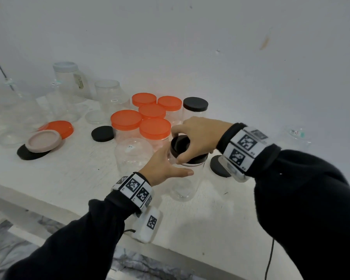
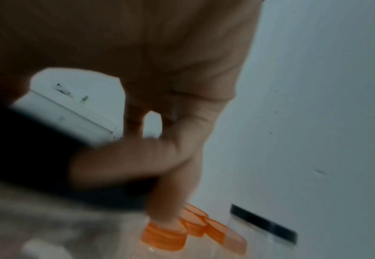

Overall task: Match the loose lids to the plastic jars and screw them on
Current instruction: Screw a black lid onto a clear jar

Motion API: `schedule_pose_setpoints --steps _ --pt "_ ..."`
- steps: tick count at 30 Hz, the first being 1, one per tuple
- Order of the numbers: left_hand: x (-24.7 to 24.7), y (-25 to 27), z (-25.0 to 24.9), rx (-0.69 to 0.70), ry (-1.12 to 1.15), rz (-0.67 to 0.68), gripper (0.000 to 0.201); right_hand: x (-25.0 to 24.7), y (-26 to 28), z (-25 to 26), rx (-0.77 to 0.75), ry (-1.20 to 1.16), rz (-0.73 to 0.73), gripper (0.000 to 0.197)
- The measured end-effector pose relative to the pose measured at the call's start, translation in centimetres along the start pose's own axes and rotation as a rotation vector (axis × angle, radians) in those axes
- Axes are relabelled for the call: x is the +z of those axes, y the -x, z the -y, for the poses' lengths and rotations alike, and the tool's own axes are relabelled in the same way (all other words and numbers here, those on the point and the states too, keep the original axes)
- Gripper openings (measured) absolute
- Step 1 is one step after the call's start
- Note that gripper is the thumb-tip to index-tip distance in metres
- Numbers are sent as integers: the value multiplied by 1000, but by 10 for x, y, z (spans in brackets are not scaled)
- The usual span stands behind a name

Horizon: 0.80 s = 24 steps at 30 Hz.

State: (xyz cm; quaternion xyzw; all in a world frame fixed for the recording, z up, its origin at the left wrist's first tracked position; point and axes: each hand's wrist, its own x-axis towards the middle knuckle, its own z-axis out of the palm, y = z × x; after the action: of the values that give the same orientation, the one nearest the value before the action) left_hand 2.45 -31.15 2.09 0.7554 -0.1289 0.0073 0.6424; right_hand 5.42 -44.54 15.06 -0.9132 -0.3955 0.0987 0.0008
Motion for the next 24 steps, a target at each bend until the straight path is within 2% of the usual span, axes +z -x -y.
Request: schedule_pose_setpoints --steps 2,4,11,16,24 --pt "3 1 0 -5 21 2 84 8 2 -3 27 -54 -78 51" --pt "3 1 -2 -6 8 3 83 9 4 -2 55 -56 -90 53" --pt "0 4 -5 -7 -60 -10 67 4 4 4 71 45 19 63" --pt "-3 2 -6 7 -97 -3 64 1 6 2 -10 21 81 71" --pt "-6 2 -8 5 -64 62 65 0 9 -2 -122 -17 125 73"
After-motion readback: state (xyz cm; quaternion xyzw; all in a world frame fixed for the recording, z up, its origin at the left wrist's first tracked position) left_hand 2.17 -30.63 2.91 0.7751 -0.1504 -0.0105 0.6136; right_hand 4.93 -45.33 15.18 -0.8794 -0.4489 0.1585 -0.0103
